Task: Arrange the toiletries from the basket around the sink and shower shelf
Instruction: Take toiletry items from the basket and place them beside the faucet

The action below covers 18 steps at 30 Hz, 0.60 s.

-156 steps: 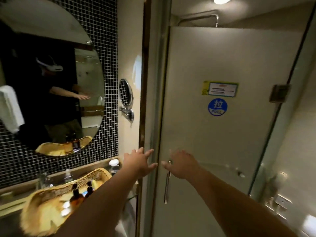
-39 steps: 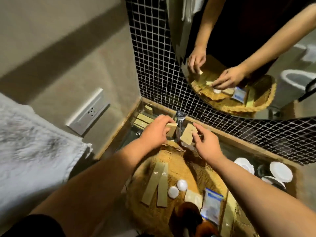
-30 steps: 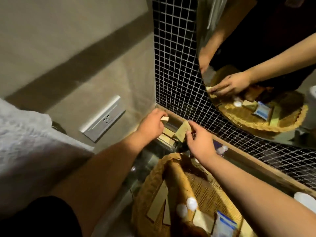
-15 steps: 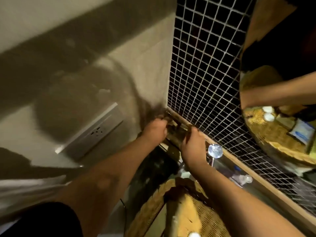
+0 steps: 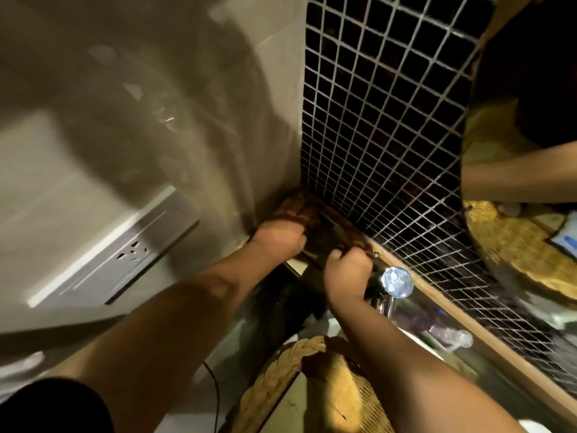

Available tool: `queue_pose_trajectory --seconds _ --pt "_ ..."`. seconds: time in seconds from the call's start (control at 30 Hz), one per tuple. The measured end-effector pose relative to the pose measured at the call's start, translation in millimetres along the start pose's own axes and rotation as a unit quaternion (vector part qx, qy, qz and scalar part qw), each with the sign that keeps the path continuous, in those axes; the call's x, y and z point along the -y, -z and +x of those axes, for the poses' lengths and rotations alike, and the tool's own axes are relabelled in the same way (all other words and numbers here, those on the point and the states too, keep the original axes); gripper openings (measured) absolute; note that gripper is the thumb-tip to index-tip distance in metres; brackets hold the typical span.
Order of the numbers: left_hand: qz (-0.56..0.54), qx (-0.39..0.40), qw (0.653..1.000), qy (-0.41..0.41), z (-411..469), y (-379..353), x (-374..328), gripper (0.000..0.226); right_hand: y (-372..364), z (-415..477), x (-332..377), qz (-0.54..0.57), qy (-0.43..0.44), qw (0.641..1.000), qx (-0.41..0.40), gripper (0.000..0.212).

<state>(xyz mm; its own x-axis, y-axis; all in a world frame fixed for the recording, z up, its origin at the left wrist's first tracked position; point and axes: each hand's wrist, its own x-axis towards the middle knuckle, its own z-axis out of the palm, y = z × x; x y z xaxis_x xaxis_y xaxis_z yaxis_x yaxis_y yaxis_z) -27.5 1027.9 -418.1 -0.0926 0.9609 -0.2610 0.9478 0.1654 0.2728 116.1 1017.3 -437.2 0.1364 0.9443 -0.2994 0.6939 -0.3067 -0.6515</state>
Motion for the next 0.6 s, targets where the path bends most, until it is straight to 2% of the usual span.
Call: queue_pose_trajectory --seconds 0.13,0.27,0.5,0.6 --pt "-0.02 -0.035 0.999 -0.013 5.7 -5.0 3.7 0.059 -6.2 1.1 1.2 0.01 -0.017 1.0 0.007 0.027" --pt "0.066 0.006 0.997 -0.03 7.2 -18.2 5.8 0.06 -9.4 2.1 -0.6 0.001 -0.038 0.999 0.015 0.028" --pt "0.174 0.006 0.984 -0.023 5.1 -40.8 6.0 0.066 -12.4 7.4 0.2 -0.02 -0.025 0.999 0.032 0.032" --pt "0.198 0.019 0.98 -0.03 -1.8 -53.2 9.0 0.078 -16.0 7.4 0.3 0.003 -0.021 0.999 0.04 0.035"
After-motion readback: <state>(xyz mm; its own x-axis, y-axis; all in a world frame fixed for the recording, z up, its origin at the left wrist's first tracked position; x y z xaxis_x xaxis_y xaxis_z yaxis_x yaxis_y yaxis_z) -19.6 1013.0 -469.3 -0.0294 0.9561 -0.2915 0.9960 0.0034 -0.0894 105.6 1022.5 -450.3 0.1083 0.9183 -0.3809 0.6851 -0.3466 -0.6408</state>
